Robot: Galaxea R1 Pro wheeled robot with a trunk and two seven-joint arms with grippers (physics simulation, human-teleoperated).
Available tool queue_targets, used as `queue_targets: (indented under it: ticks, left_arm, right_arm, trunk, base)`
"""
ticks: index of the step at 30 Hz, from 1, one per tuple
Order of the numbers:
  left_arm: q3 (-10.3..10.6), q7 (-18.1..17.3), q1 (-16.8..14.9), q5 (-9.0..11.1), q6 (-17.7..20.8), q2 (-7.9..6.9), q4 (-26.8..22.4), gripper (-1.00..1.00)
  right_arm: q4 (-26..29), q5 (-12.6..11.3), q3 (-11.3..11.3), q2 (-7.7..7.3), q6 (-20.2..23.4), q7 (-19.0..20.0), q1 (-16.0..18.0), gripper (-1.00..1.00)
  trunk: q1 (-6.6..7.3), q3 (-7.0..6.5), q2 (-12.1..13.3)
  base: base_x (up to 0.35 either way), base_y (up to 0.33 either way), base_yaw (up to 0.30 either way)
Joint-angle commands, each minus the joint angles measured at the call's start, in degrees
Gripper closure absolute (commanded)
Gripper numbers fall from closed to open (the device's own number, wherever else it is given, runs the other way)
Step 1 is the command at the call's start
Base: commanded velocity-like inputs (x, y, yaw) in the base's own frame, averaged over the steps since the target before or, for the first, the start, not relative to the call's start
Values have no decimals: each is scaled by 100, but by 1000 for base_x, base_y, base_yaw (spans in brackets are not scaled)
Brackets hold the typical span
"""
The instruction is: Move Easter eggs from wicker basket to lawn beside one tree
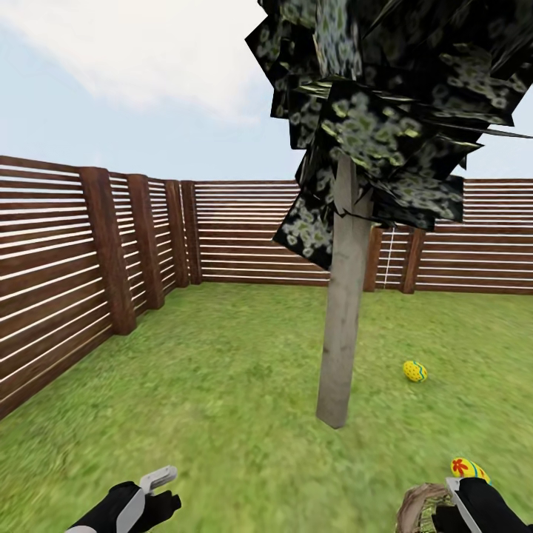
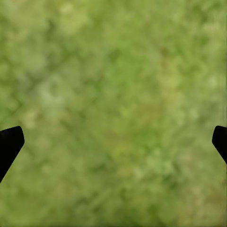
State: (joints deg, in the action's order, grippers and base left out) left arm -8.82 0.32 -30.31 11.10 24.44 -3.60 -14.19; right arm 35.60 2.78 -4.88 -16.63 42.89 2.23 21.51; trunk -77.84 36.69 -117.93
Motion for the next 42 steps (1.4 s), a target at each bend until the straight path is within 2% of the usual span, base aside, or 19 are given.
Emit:
queue_targets:
  ticks: [1,26,33,42]
  left_arm:
    - [-15,2,-1,42,34,0,-10,-100]
    - [-15,-2,-1,41,34,2,-7,-100]
    - [-15,-4,-1,41,34,8,-5,-100]
    - [-15,0,-1,41,34,6,-7,-100]
  right_arm:
    - [8,30,-14,2,26,23,2,-100]
    - [8,30,-22,-2,26,23,2,-100]
    - [8,30,-196,-7,26,26,2,-100]
    - [8,39,-224,-9,4,24,2,-100]
  trunk:
    - [-22,25,-45]
    - [-571,474,-1047]
    - [-725,599,-1328]
    - [-922,761,-1689]
  base:
    - [0,0,0]
    - [0,0,0]
    - [0,0,0]
    - [0,0,0]
